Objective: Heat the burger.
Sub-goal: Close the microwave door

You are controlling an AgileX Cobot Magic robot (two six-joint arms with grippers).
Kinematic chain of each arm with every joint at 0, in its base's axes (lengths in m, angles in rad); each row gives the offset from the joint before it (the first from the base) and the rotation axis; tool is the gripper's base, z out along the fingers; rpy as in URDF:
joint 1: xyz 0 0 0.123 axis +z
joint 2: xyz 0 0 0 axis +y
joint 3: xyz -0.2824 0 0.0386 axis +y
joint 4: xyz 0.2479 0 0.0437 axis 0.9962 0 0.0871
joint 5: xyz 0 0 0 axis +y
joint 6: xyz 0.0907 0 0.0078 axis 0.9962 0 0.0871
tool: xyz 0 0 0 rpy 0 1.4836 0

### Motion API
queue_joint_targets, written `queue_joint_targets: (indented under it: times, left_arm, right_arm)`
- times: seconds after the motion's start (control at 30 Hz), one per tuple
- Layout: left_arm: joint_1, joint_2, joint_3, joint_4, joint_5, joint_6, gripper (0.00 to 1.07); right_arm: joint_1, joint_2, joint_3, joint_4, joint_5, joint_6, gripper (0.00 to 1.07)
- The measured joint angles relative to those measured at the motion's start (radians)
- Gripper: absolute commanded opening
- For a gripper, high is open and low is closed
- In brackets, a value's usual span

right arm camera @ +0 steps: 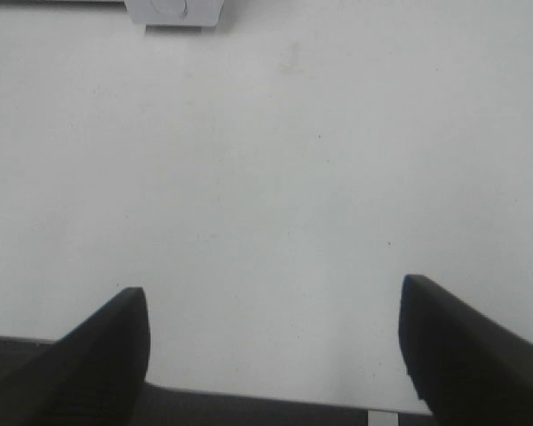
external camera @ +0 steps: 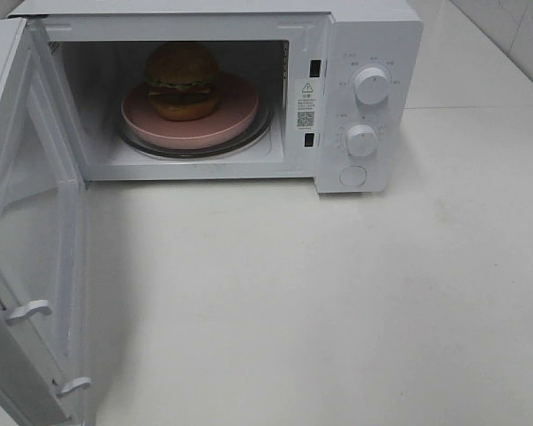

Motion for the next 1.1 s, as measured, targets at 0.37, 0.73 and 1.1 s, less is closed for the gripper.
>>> queue_joint_targets:
  times: [0.37,0.73,1.1]
  left_arm:
    - [0.0,0.0,0.0,0.0,0.0,0.0,0.98]
    - [0.0,0.0,0.0,0.0,0.0,0.0,0.98]
    - [0.0,0.0,0.0,0.0,0.0,0.0,0.98]
  right_arm:
    - [-0.122,-0.188,0.008,0.089,-0.009,-0.118,0.75]
    - [-0.134,-0.188,0.008,0.091,-0.009,-0.123,0.75]
    - [-0.134,-0.188,0.008,0.091,-0.009,-0.123,0.75]
